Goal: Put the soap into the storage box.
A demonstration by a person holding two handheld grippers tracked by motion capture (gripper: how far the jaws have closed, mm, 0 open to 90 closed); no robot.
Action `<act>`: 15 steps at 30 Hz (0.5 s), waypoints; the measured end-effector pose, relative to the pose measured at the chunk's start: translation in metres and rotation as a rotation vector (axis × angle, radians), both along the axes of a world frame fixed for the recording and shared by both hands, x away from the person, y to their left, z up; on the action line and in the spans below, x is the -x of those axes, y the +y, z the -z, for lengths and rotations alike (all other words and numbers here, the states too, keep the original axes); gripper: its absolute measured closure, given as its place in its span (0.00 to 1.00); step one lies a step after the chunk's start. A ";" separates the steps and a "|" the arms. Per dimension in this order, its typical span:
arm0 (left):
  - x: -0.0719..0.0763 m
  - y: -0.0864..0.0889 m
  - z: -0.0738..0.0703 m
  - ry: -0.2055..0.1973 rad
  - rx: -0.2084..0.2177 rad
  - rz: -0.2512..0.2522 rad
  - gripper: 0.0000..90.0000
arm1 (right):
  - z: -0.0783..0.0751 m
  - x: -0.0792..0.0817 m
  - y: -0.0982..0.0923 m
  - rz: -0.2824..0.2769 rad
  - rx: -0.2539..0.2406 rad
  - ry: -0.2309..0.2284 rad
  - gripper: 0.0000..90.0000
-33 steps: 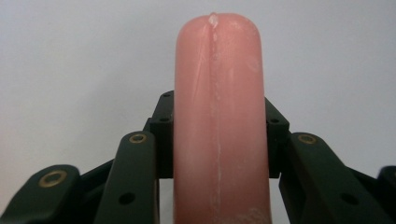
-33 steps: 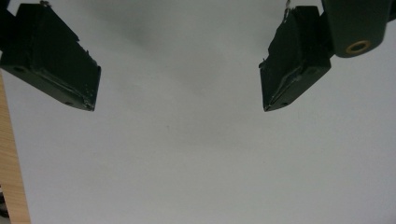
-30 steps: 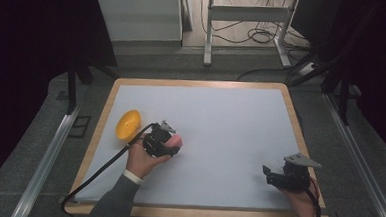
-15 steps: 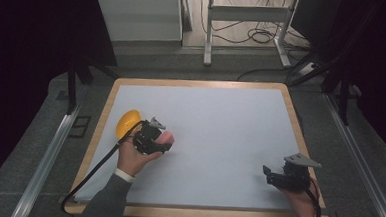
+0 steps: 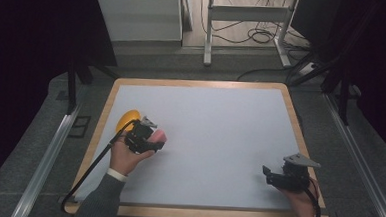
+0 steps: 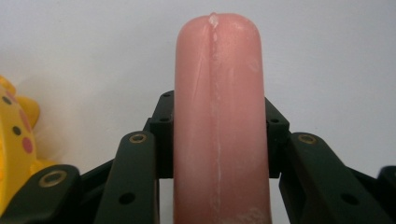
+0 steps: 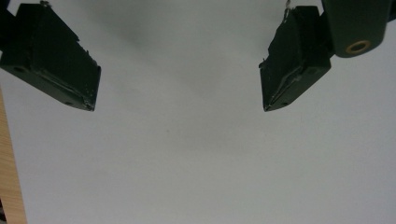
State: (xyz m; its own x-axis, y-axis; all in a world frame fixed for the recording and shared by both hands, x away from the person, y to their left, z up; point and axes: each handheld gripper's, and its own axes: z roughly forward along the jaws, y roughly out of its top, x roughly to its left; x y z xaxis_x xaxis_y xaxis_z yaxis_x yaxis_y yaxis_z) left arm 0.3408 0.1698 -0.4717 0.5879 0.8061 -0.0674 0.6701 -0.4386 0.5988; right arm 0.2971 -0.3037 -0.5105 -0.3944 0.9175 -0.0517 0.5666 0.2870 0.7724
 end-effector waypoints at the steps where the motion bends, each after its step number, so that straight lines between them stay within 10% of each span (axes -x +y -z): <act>1: 0.000 0.001 0.000 0.000 0.000 -0.002 0.66 | 0.000 0.000 0.000 0.001 0.001 0.000 0.13; 15: 0.000 0.023 -0.004 -0.012 0.012 -0.043 0.66 | 0.000 0.000 0.000 0.003 0.006 -0.008 0.14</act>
State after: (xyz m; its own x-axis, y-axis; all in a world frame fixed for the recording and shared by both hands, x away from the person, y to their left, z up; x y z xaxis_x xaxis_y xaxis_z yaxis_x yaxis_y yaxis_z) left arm 0.3404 0.1928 -0.4673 0.5535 0.8299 -0.0707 0.6810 -0.4020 0.6121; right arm 0.2969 -0.3034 -0.5107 -0.3912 0.9183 -0.0603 0.5612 0.2900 0.7753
